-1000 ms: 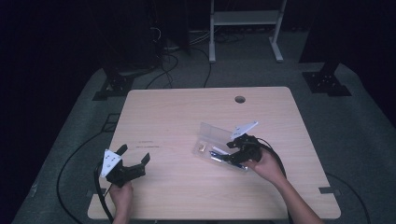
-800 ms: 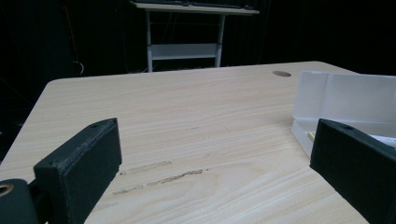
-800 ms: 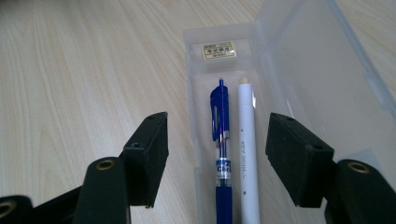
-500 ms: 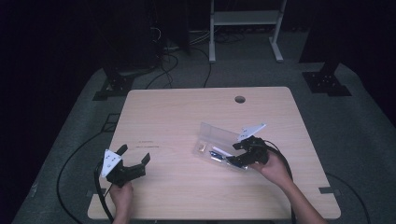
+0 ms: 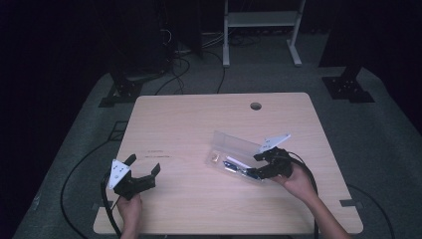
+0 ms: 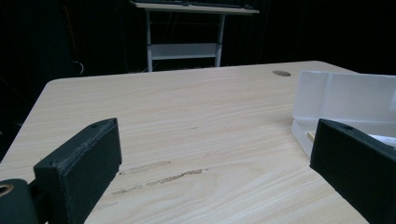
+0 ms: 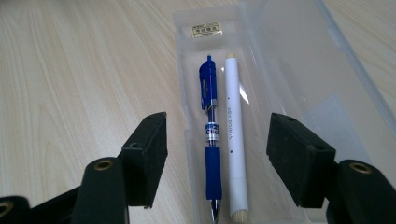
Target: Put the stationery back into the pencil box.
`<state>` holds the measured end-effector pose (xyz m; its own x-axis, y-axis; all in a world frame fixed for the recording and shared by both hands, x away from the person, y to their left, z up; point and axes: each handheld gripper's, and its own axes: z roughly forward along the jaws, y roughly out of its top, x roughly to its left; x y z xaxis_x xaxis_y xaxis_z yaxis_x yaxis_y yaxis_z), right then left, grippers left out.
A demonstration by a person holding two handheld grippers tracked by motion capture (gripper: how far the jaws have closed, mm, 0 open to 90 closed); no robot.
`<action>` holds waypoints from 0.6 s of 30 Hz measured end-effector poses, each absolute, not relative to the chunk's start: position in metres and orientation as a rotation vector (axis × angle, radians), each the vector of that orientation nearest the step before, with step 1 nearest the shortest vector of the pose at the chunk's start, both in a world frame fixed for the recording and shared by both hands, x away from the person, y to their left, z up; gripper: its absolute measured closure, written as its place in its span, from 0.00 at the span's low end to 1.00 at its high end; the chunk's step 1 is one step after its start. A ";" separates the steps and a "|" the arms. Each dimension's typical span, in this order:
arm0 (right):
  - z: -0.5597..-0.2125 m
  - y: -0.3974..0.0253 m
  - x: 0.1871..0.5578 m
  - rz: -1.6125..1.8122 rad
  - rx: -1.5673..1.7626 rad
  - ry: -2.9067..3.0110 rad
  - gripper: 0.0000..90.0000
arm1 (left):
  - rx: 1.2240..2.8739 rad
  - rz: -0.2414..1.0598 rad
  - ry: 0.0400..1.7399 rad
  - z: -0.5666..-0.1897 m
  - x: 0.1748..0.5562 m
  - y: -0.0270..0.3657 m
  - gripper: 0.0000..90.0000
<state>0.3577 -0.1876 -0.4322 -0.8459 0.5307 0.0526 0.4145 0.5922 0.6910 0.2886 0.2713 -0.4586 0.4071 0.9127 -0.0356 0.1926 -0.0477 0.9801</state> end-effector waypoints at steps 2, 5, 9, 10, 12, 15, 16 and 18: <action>-0.432 -0.189 0.357 1.089 0.799 2.658 0.42 | 1.527 0.793 1.022 -0.459 0.289 0.271 0.01; -0.432 -0.193 0.356 1.092 0.795 2.653 0.42 | 1.526 0.790 1.025 -0.459 0.289 0.271 0.01; -0.433 -0.197 0.354 1.097 0.812 2.642 0.42 | 1.530 0.790 1.024 -0.459 0.289 0.271 0.01; -0.433 -0.199 0.353 1.101 0.811 2.639 0.42 | 1.529 0.792 1.024 -0.459 0.289 0.271 0.01; -0.433 -0.202 0.352 1.104 0.820 2.634 0.42 | 1.530 0.792 1.025 -0.459 0.289 0.271 0.01; -0.434 -0.205 0.350 1.108 0.829 2.631 0.42 | 1.531 0.788 1.025 -0.459 0.289 0.271 0.01; -0.434 -0.206 0.350 1.108 0.823 2.629 0.42 | 1.531 0.791 1.025 -0.459 0.289 0.271 0.01; -0.435 -0.208 0.349 1.105 0.833 2.629 0.42 | 1.531 0.795 1.023 -0.459 0.289 0.271 0.01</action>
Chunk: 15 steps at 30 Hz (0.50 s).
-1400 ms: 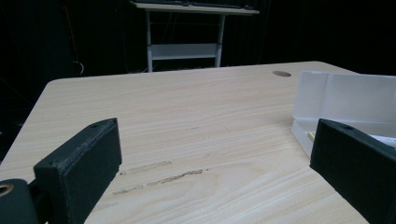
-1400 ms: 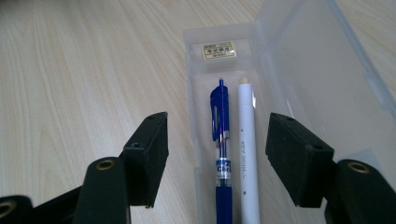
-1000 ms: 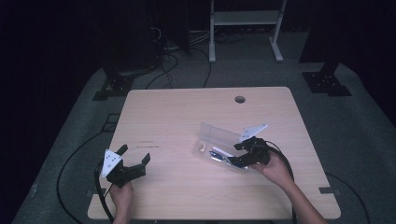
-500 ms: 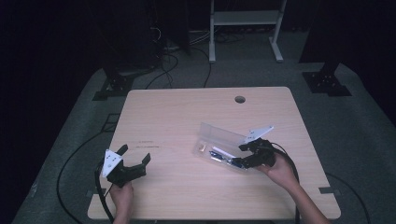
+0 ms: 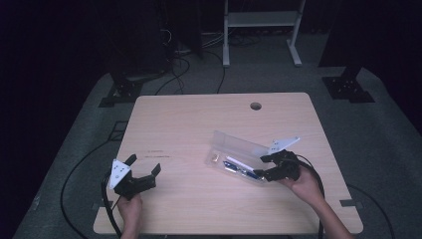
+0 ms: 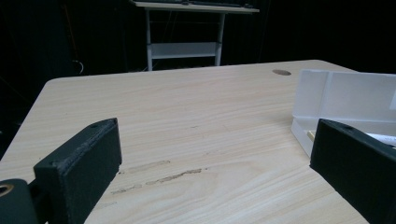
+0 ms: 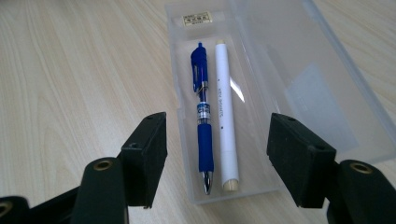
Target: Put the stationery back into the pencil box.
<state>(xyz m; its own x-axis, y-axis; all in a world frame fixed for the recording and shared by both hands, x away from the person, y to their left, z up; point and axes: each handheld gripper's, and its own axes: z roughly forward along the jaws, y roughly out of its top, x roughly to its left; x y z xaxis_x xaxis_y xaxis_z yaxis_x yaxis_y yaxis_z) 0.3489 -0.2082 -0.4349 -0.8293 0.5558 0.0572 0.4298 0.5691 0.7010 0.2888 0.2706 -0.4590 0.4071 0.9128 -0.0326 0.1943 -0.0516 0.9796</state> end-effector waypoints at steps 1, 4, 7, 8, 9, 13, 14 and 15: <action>-0.435 -0.209 0.349 1.105 0.832 2.628 0.42 | 1.531 0.794 1.023 -0.459 0.289 0.271 0.01; -0.437 -0.213 0.348 1.106 0.833 2.623 0.41 | 1.531 0.792 1.026 -0.459 0.289 0.271 0.01; -0.438 -0.217 0.346 1.099 0.850 2.622 0.41 | 1.530 0.791 1.026 -0.459 0.289 0.271 0.01; -0.439 -0.218 0.346 1.099 0.855 2.620 0.41 | 1.530 0.791 1.026 -0.459 0.289 0.271 0.01; -0.440 -0.220 0.345 1.099 0.858 2.618 0.41 | 1.531 0.792 1.026 -0.459 0.289 0.271 0.01; -0.442 -0.225 0.343 1.094 0.870 2.616 0.41 | 1.530 0.794 1.026 -0.459 0.289 0.271 0.01; -0.443 -0.227 0.343 1.091 0.877 2.613 0.41 | 1.531 0.793 1.025 -0.459 0.289 0.271 0.01; -0.443 -0.228 0.342 1.091 0.880 2.610 0.41 | 1.531 0.793 1.026 -0.459 0.289 0.271 0.01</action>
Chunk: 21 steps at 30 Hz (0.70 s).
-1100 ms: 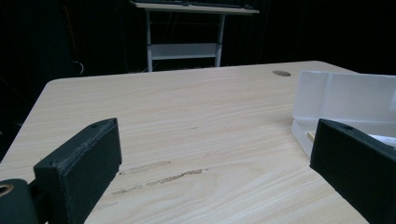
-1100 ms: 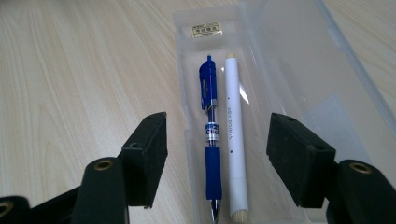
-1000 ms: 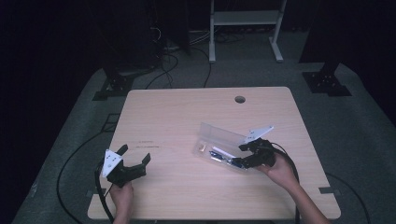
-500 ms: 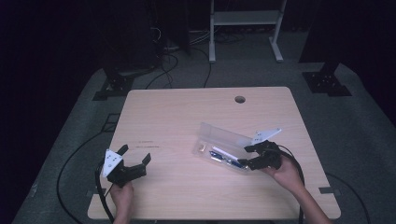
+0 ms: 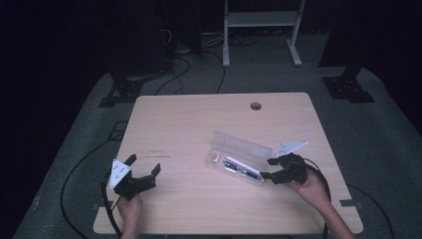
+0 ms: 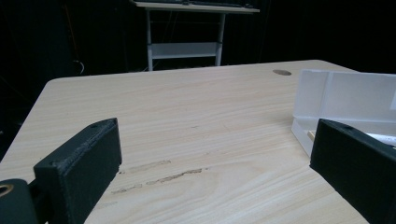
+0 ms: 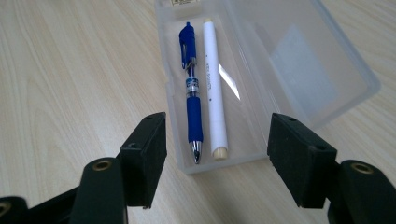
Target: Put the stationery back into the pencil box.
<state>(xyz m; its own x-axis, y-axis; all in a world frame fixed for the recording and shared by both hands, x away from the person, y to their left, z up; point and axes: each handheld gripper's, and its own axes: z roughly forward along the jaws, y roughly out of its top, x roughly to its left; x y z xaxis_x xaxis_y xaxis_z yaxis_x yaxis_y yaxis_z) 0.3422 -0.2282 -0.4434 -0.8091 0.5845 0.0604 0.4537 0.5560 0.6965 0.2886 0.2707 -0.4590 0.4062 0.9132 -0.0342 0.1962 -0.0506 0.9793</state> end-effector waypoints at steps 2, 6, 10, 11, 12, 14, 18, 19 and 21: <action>-0.444 -0.231 0.341 1.095 0.889 2.607 0.41 | 1.531 0.793 1.026 -0.459 0.289 0.271 0.01; -0.446 -0.236 0.339 1.088 0.901 2.603 0.41 | 1.533 0.796 1.024 -0.459 0.288 0.270 0.01; -0.448 -0.241 0.337 1.080 0.912 2.597 0.40 | 1.532 0.793 1.027 -0.459 0.289 0.270 0.01; -0.449 -0.242 0.337 1.078 0.904 2.595 0.40 | 1.533 0.792 1.028 -0.459 0.289 0.270 0.01; -0.449 -0.243 0.337 1.080 0.911 2.592 0.40 | 1.534 0.793 1.027 -0.459 0.289 0.270 0.01; -0.450 -0.245 0.336 1.084 0.919 2.589 0.40 | 1.535 0.796 1.025 -0.459 0.288 0.270 0.01; -0.453 -0.249 0.334 1.080 0.931 2.588 0.40 | 1.536 0.793 1.027 -0.459 0.288 0.270 0.01; -0.454 -0.250 0.333 1.080 0.928 2.588 0.40 | 1.534 0.791 1.030 -0.459 0.288 0.270 0.01; -0.455 -0.252 0.332 1.083 0.935 2.584 0.40 | 1.534 0.790 1.029 -0.459 0.288 0.270 0.01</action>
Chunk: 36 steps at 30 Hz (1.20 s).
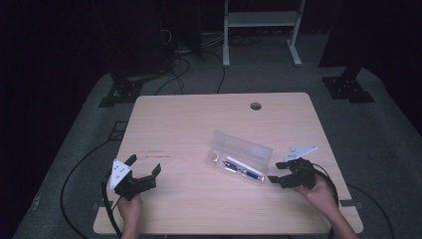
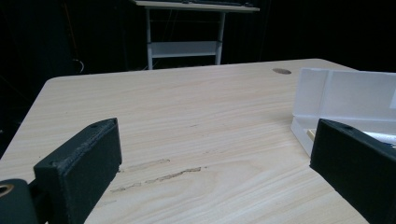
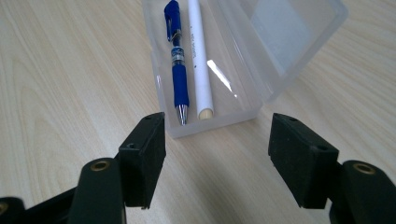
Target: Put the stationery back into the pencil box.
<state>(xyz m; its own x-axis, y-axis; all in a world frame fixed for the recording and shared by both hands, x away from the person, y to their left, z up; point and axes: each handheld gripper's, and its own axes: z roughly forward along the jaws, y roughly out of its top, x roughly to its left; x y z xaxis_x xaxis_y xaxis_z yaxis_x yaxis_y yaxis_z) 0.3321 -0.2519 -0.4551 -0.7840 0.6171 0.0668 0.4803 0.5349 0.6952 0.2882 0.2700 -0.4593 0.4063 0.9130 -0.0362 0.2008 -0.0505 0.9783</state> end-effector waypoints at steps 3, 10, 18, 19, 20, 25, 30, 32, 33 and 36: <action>-0.457 -0.255 0.331 1.076 0.952 2.585 0.39 | 1.535 0.791 1.029 -0.459 0.288 0.270 0.01; -0.461 -0.262 0.327 1.079 0.970 2.573 0.39 | 1.540 0.790 1.025 -0.459 0.289 0.269 0.01; -0.464 -0.272 0.321 1.075 0.991 2.559 0.38 | 1.544 0.781 1.025 -0.460 0.289 0.269 0.01; -0.464 -0.273 0.321 1.077 0.997 2.558 0.38 | 1.544 0.782 1.024 -0.460 0.289 0.268 0.01; -0.465 -0.274 0.320 1.075 1.000 2.557 0.38 | 1.543 0.780 1.024 -0.460 0.289 0.268 0.01; -0.468 -0.279 0.315 1.077 1.011 2.544 0.38 | 1.547 0.776 1.019 -0.460 0.290 0.268 0.01; -0.472 -0.285 0.311 1.087 1.037 2.537 0.37 | 1.548 0.766 1.019 -0.461 0.291 0.267 0.01; -0.473 -0.287 0.308 1.089 1.049 2.532 0.37 | 1.551 0.769 1.016 -0.461 0.291 0.267 0.01; -0.474 -0.288 0.307 1.092 1.056 2.526 0.36 | 1.551 0.768 1.015 -0.461 0.291 0.267 0.01; -0.476 -0.291 0.301 1.087 1.067 2.501 0.36 | 1.549 0.756 1.014 -0.461 0.291 0.267 0.01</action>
